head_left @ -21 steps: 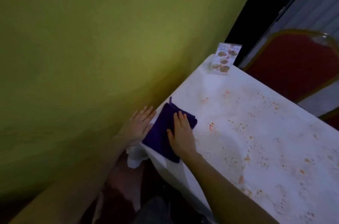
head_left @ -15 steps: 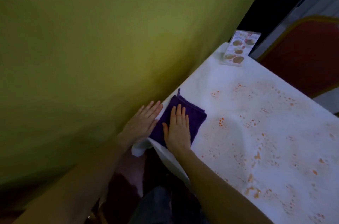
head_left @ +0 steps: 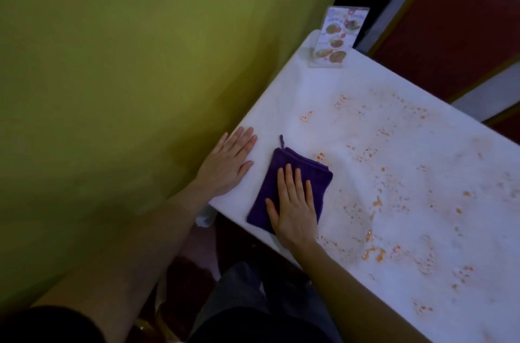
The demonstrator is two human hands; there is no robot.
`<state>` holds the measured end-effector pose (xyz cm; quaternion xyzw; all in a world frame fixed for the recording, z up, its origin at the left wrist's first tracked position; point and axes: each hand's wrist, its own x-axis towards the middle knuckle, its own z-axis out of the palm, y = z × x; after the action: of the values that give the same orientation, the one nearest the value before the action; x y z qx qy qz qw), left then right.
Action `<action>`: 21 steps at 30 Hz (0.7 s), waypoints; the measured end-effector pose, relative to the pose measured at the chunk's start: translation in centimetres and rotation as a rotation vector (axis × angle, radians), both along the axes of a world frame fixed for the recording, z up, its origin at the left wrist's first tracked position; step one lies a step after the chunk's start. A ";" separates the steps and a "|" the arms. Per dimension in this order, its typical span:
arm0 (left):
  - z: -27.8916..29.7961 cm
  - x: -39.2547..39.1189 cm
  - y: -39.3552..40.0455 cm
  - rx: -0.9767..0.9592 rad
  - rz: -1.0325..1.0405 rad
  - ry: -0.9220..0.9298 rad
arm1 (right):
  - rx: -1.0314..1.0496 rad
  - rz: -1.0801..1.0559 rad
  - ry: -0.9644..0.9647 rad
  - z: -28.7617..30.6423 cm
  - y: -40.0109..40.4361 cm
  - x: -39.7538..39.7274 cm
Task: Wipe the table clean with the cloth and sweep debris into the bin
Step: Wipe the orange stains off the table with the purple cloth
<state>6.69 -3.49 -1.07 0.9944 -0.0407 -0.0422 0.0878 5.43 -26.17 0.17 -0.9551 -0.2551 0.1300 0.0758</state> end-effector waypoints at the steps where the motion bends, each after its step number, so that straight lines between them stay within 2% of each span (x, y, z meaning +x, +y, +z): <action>1: 0.0 0.5 -0.5 0.012 -0.008 0.004 | -0.013 -0.024 0.004 0.0 -1.2 0.0; 7: -0.7 0.9 -0.8 0.054 0.021 -0.030 | -0.058 -0.172 -0.034 0.0 -6.0 2.8; 13: -1.4 0.8 -0.6 0.046 0.025 -0.054 | -0.085 -0.296 -0.017 -0.2 -1.9 7.9; 17: -1.2 0.8 -0.5 0.033 0.029 -0.056 | -0.053 -0.173 -0.044 -0.4 2.5 5.8; 21: -1.0 1.1 -0.5 0.031 0.028 -0.062 | -0.014 -0.006 -0.056 -0.5 -0.6 1.3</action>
<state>7.74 -4.03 -2.05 0.9970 -0.0286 -0.0107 0.0717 6.71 -26.79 -0.35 -0.9596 -0.2536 0.1047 0.0623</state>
